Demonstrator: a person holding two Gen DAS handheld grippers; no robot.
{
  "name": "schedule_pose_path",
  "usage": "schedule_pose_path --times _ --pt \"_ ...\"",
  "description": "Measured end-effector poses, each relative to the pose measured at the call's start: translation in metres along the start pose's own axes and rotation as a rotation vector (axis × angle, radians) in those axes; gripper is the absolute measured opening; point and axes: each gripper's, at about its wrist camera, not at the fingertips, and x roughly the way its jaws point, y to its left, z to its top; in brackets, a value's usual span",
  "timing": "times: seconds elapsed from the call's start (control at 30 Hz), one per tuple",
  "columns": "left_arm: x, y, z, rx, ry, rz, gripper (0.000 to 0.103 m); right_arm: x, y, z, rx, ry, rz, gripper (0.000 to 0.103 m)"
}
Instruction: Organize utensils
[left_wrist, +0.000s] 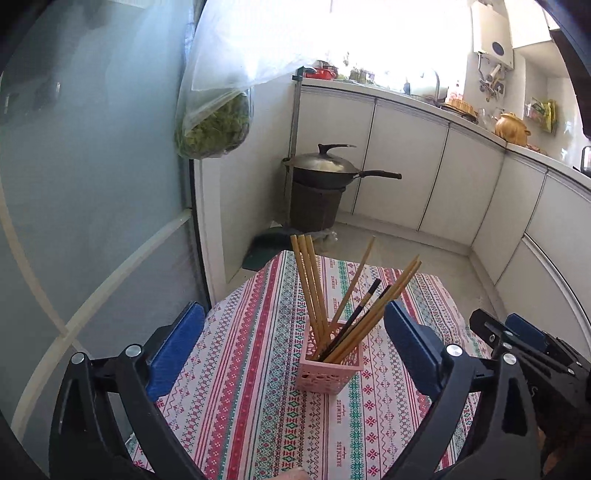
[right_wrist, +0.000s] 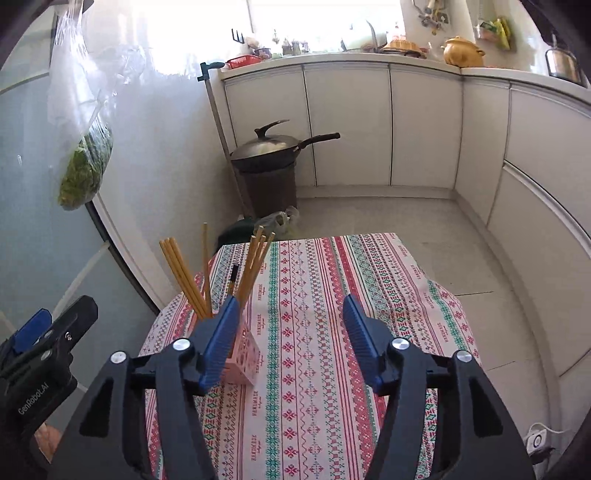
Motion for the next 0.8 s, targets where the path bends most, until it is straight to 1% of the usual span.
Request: schedule_pose_path --times 0.07,0.1,0.13,0.33,0.57,0.67,0.7,0.8 --pt "0.001 -0.006 -0.006 0.024 0.006 0.019 0.096 -0.003 -0.006 -0.010 0.001 0.001 -0.013 0.062" --pt "0.001 -0.008 -0.010 0.037 0.009 0.026 0.096 -0.005 -0.010 -0.015 0.006 0.004 -0.021 0.066" --pt "0.001 -0.011 -0.012 0.046 0.011 0.028 0.096 -0.006 -0.013 -0.020 0.016 0.007 -0.027 0.067" --pt "-0.002 -0.024 -0.030 0.098 0.013 0.011 0.096 -0.014 -0.036 -0.044 0.076 0.022 -0.062 0.078" --pt "-0.012 -0.036 -0.049 0.124 -0.016 0.005 0.096 -0.024 -0.051 -0.061 0.085 0.009 -0.122 0.089" --pt "-0.011 -0.043 -0.055 0.152 0.019 -0.006 0.096 -0.027 -0.054 -0.067 0.075 -0.003 -0.139 0.093" --pt "-0.011 -0.045 -0.057 0.159 0.026 -0.007 0.096 -0.028 -0.054 -0.069 0.068 -0.007 -0.143 0.095" --pt "-0.011 -0.050 -0.061 0.184 0.049 0.001 0.096 -0.031 -0.054 -0.073 0.051 -0.015 -0.164 0.096"
